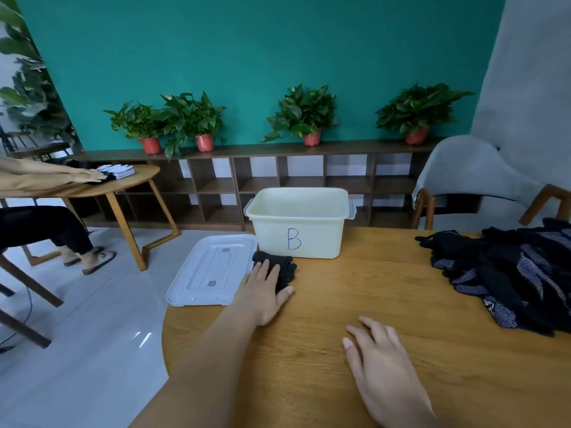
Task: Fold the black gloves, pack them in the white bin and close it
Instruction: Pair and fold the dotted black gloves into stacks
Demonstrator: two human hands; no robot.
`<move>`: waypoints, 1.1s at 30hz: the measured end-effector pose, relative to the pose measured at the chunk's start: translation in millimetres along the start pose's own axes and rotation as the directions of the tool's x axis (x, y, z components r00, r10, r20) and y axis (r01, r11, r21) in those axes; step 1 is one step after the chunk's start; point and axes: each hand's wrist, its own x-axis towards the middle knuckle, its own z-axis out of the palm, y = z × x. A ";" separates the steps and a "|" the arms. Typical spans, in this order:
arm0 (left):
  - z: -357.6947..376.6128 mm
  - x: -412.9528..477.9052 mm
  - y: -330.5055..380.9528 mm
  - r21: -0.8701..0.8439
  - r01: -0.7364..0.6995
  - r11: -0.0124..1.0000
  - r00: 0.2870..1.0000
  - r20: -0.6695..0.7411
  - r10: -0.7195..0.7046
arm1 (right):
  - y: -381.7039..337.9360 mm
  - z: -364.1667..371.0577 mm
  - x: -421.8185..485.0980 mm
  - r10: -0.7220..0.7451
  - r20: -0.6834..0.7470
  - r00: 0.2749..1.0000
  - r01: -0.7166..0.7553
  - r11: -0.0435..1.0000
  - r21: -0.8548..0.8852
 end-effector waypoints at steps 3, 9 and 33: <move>-4.9 -4.4 -0.6 0.037 -0.008 0.999 0.999 -0.036 0.009 | 2.1 1.4 -0.5 -0.010 -0.018 1.000 0.010 0.999 0.039; -12.5 -26.8 26.8 0.004 -0.081 0.997 0.993 -0.090 0.081 | 10.6 7.2 -0.6 0.017 -0.150 0.989 0.020 0.971 0.239; 58.9 -105.1 255.3 -0.095 -0.391 0.915 0.920 -0.051 0.388 | 197.1 -68.4 -34.5 0.152 -0.433 0.888 -0.189 0.981 -0.043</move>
